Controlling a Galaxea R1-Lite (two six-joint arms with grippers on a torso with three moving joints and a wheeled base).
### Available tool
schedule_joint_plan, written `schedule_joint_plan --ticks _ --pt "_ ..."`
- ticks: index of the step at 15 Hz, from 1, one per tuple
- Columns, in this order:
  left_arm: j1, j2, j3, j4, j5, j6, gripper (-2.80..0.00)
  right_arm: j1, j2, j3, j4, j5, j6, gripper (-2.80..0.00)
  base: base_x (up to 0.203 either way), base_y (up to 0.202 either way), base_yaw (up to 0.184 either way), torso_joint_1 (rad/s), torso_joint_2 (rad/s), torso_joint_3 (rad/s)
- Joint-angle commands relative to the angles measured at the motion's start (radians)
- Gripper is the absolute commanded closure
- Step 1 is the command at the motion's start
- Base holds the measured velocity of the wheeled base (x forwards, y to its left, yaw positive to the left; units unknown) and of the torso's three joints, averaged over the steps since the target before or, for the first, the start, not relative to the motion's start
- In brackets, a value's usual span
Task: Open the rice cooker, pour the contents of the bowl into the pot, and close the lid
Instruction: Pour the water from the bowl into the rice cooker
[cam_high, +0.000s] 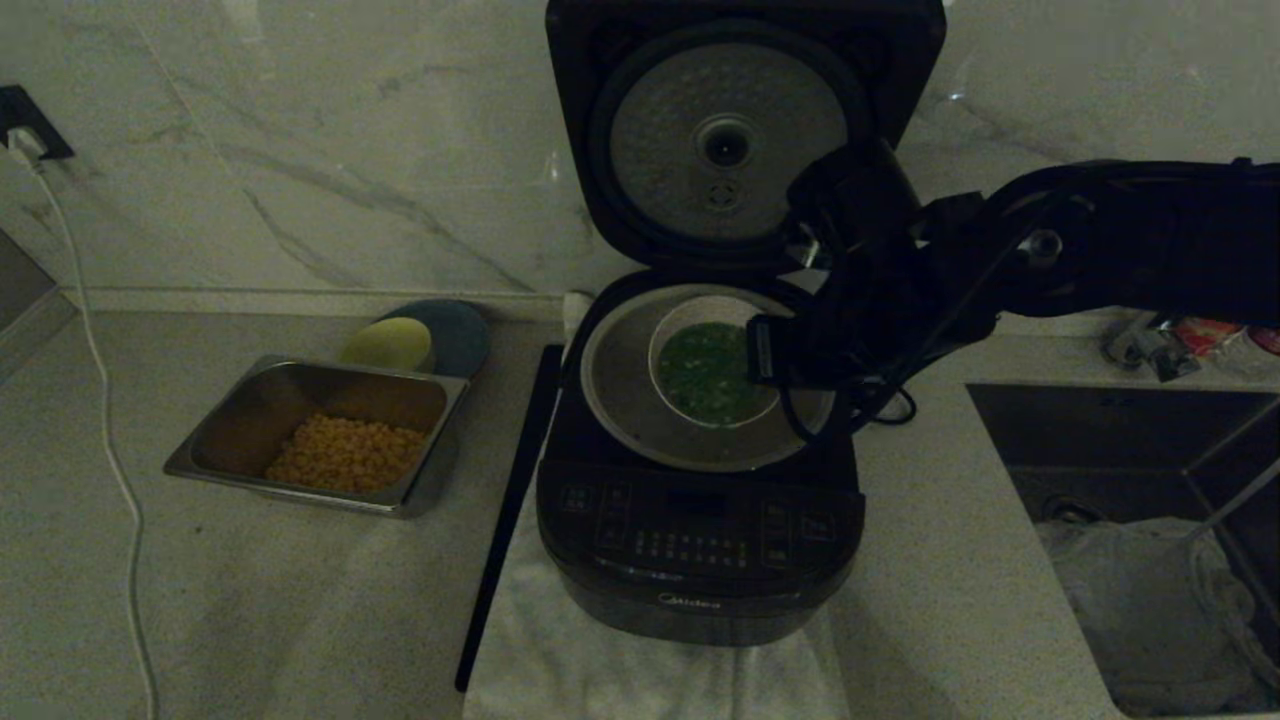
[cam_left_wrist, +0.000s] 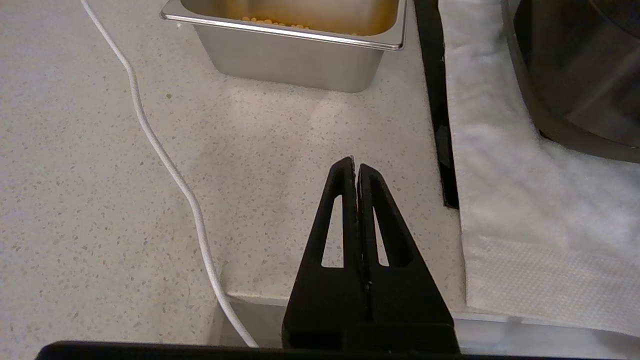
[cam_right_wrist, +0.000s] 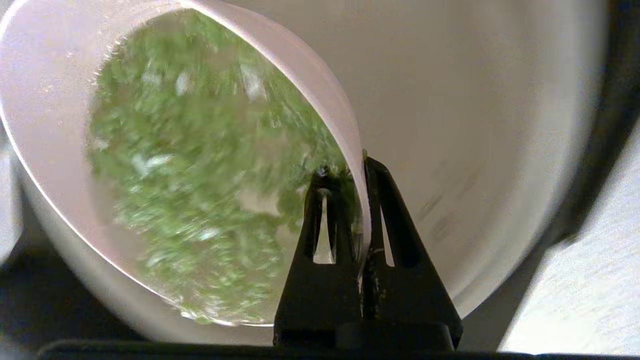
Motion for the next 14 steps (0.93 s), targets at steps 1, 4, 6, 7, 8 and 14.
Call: schedule_joint_plan --ticks 1,4,6,7,8,14 --pt "0.0 0.0 0.0 0.0 0.0 0.0 0.0 0.007 0.004 0.002 -0.003 -0.025 -0.005 0.0 0.0 0.0 0.0 0.0 0.0 0.0" --pt "0.0 0.0 0.0 0.0 0.0 0.0 0.0 0.007 0.006 0.021 -0.051 -0.074 -0.015 0.0 0.0 0.0 0.0 0.0 0.0 0.0" --pt "0.0 0.0 0.0 0.0 0.0 0.0 0.0 0.009 -0.004 0.046 -0.083 -0.095 -0.035 0.0 0.0 0.0 0.0 0.0 0.0 0.0" --pt "-0.001 0.0 0.0 0.0 0.0 0.0 0.0 0.009 -0.01 0.072 -0.128 -0.104 -0.055 0.0 0.0 0.0 0.0 0.0 0.0 0.0" --pt "0.0 0.0 0.001 0.0 0.0 0.0 0.0 0.008 -0.015 0.104 -0.188 -0.116 -0.08 0.0 0.0 0.0 0.0 0.0 0.0 0.0" --pt "0.0 0.0 0.0 0.0 0.0 0.0 0.0 0.016 -0.098 0.345 -0.573 -0.258 -0.229 0.0 0.0 0.0 0.0 0.0 0.0 0.0"
